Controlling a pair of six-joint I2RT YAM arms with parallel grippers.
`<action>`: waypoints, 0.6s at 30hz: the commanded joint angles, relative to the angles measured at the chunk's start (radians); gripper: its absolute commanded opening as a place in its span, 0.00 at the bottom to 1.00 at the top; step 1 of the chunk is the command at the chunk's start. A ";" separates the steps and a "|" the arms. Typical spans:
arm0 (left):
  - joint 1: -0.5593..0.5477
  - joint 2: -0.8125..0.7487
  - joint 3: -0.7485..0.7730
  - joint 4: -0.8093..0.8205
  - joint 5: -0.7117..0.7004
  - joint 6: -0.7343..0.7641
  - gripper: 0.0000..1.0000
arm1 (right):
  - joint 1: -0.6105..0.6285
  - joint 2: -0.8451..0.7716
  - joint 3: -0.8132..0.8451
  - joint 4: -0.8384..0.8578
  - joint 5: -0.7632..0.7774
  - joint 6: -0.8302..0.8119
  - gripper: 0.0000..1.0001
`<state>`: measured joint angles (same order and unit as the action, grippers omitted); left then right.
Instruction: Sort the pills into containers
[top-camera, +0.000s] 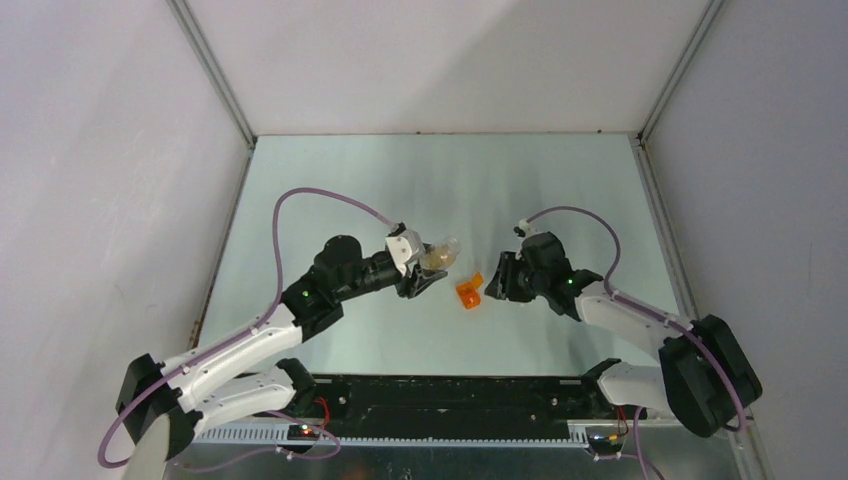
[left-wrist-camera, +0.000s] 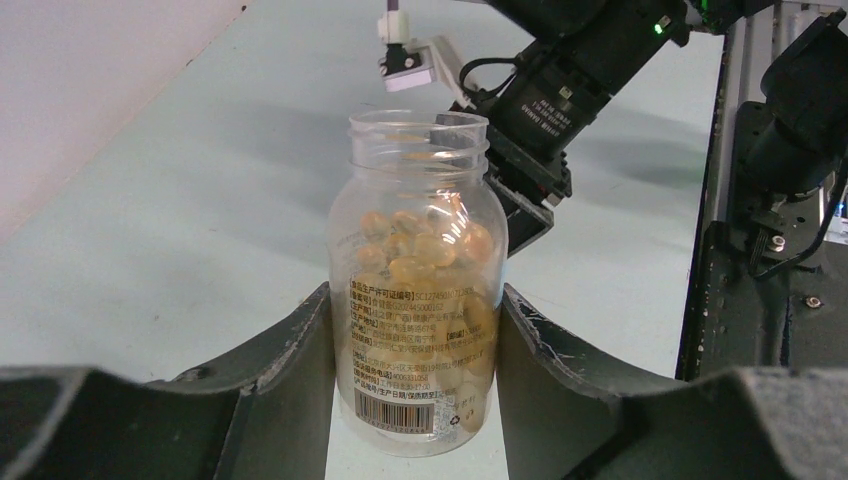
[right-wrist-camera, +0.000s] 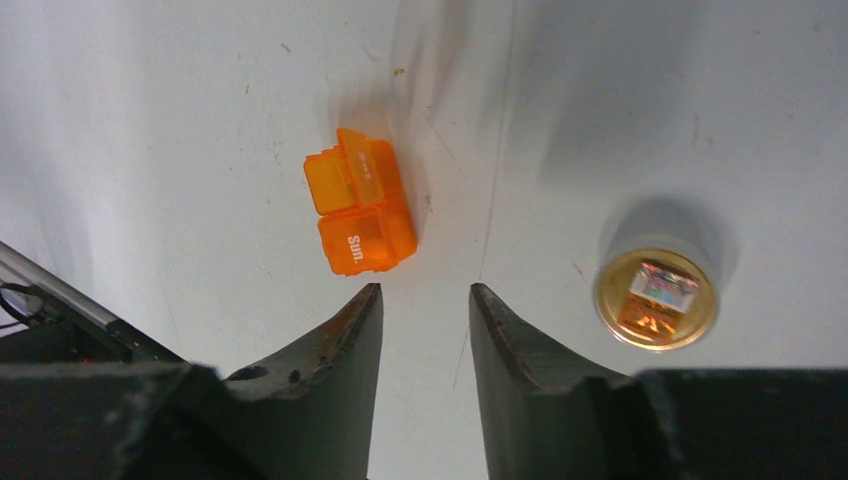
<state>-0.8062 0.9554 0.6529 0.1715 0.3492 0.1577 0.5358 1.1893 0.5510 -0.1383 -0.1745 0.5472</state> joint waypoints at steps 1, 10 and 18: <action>0.023 -0.004 -0.004 0.076 0.027 0.004 0.00 | 0.042 0.080 0.099 0.066 -0.001 -0.070 0.51; 0.082 -0.004 -0.009 0.080 0.069 -0.009 0.00 | 0.061 0.247 0.212 0.071 0.031 -0.155 0.53; 0.127 -0.004 -0.007 0.067 0.100 -0.016 0.00 | 0.061 0.328 0.268 0.082 0.030 -0.213 0.33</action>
<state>-0.7010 0.9558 0.6502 0.1993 0.4156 0.1539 0.5938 1.4952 0.7681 -0.0891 -0.1535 0.3901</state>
